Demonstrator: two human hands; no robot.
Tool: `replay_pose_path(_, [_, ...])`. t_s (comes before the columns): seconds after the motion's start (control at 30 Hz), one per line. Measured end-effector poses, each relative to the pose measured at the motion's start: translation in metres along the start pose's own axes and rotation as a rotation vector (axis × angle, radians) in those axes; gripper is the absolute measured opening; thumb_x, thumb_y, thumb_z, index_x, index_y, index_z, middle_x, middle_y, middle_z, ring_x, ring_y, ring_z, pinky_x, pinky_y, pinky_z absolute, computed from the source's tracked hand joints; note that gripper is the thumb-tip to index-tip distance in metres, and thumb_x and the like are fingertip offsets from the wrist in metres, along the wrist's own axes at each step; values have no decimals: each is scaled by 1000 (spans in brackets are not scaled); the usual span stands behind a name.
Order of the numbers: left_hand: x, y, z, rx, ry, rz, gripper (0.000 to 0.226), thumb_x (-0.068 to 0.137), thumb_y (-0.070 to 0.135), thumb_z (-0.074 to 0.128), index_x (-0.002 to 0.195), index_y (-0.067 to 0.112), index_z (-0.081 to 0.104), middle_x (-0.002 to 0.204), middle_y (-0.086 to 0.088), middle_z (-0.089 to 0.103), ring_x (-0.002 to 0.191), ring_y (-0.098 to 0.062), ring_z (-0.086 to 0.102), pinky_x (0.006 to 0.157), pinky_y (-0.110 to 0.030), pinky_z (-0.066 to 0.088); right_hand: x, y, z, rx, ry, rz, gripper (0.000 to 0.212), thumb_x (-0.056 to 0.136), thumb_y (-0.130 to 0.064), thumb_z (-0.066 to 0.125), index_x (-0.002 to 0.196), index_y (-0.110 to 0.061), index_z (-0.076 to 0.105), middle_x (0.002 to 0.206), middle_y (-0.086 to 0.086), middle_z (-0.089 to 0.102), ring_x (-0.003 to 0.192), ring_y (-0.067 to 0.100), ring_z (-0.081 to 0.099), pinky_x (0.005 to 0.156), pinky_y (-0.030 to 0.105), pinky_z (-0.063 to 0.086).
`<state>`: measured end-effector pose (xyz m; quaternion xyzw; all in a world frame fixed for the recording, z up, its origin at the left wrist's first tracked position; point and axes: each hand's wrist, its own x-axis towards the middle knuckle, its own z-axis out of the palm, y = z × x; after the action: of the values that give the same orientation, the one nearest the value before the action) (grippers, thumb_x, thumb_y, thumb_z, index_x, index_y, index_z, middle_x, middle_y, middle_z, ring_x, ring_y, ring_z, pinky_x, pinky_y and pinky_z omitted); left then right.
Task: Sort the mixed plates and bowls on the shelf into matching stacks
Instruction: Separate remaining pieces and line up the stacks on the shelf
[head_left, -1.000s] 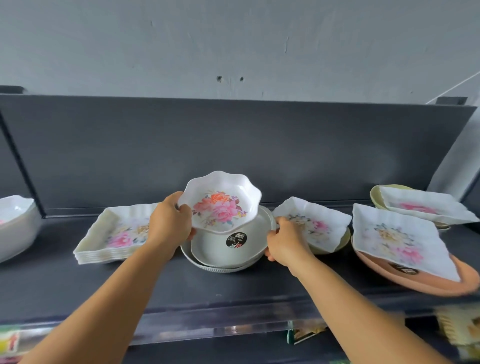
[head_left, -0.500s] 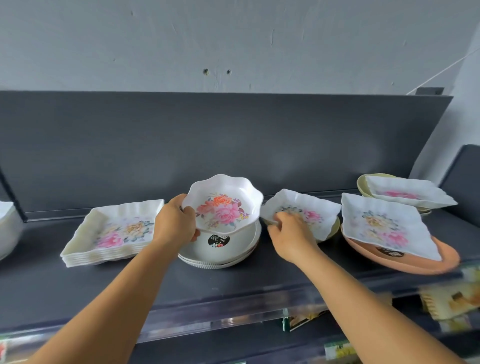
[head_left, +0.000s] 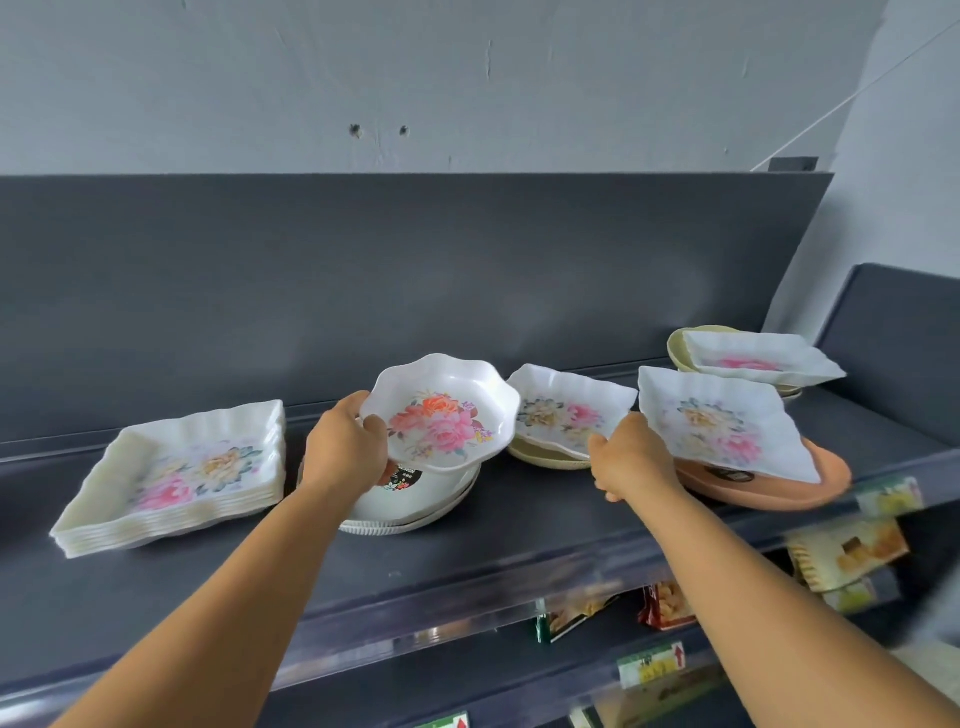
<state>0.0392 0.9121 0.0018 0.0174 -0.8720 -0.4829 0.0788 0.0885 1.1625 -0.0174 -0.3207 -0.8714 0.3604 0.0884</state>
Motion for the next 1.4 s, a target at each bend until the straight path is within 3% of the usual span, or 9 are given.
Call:
replay_pose_path(0.1, [-1, 4, 4, 7, -8, 9, 37, 91, 11, 35, 114, 22, 61, 65, -8, 65, 44, -19, 58, 50, -26, 50, 5, 2, 1, 275, -36, 96, 24, 92, -8, 47, 114, 2, 52, 83, 18, 68, 50, 21, 61, 43, 28, 52])
replay_pose_path(0.2, [-4, 9, 6, 2, -13, 22, 37, 93, 10, 34, 116, 23, 60, 73, -11, 66, 46, -19, 58, 47, -25, 46, 1, 2, -1, 328, -3, 102, 6, 93, -5, 45, 95, -3, 50, 74, 17, 67, 50, 23, 60, 63, 36, 59])
replay_pose_path(0.3, [-2, 10, 7, -20, -15, 39, 38, 91, 9, 34, 112, 23, 62, 72, -9, 67, 46, -21, 59, 55, -29, 54, -1, 0, -4, 371, 42, 64, 8, 93, -4, 43, 92, -12, 44, 76, 19, 67, 54, 26, 60, 72, 41, 60])
replay_pose_path(0.5, [1, 22, 11, -87, -16, 51, 44, 92, 7, 32, 121, 22, 61, 91, -7, 67, 48, -17, 61, 50, -27, 54, 5, -6, -23, 349, 115, -35, 17, 93, -9, 41, 97, 1, 55, 72, 13, 68, 50, 20, 63, 64, 38, 61])
replay_pose_path(0.77, [-2, 55, 39, -117, -70, 100, 44, 90, 6, 30, 115, 24, 61, 76, -4, 65, 49, -20, 57, 58, -34, 56, 20, 25, -84, 236, 234, -66, 24, 86, -9, 40, 84, -6, 63, 79, 19, 70, 71, 35, 68, 73, 47, 59])
replay_pose_path(0.87, [-4, 65, 59, -117, -108, 123, 44, 89, 3, 30, 113, 20, 64, 71, -5, 64, 47, -18, 55, 46, -25, 50, 25, 52, -106, 175, 253, -26, 23, 82, -16, 39, 72, -14, 60, 71, 13, 71, 69, 34, 69, 75, 49, 58])
replay_pose_path(1.17, [-13, 101, 124, -133, -219, 153, 41, 89, 5, 32, 107, 19, 66, 63, -2, 61, 38, -13, 54, 44, -21, 44, 37, 110, -142, 169, 251, 40, 19, 89, -11, 44, 87, -6, 62, 78, 14, 71, 78, 34, 71, 76, 48, 58])
replay_pose_path(1.3, [-17, 116, 146, -131, -266, 165, 41, 88, 6, 32, 109, 18, 65, 58, -3, 61, 34, -12, 52, 48, -24, 48, 42, 121, -153, 33, 253, 14, 27, 91, -12, 44, 108, -9, 65, 100, 11, 70, 92, 31, 65, 77, 38, 52])
replay_pose_path(1.4, [-23, 127, 158, -151, -300, 167, 41, 92, 5, 31, 116, 16, 62, 67, -5, 60, 39, -15, 51, 35, -17, 40, 43, 128, -157, -59, 264, -18, 29, 93, -13, 43, 114, -9, 63, 111, 11, 66, 98, 30, 60, 79, 35, 48])
